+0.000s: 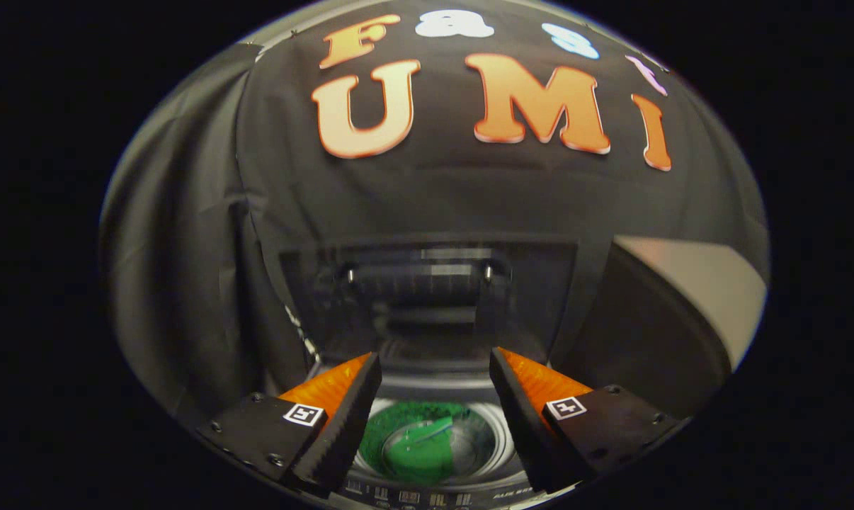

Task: Put the clothes into the washing machine and then close the washing machine lid.

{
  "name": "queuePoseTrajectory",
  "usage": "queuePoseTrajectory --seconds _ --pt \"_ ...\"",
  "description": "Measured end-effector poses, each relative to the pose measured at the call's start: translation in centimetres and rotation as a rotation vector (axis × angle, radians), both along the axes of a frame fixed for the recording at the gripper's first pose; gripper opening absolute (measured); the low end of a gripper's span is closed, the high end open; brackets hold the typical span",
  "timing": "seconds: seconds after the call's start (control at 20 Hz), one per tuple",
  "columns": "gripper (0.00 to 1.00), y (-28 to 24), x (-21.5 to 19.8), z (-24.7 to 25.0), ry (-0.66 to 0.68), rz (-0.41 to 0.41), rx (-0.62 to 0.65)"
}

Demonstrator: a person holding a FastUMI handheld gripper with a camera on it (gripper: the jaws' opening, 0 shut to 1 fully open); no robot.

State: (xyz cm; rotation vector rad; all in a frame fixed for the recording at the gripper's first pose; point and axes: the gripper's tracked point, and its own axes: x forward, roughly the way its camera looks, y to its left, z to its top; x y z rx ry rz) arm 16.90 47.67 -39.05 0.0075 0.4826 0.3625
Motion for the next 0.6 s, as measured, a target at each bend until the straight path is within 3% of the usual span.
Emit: queuePoseTrajectory --seconds 0.3,0.6 --pt "0.98 0.8 4.9 6.6 -0.169 -0.016 0.05" --pt "0.98 1.2 11.8 6.4 -0.126 -0.03 0.04"
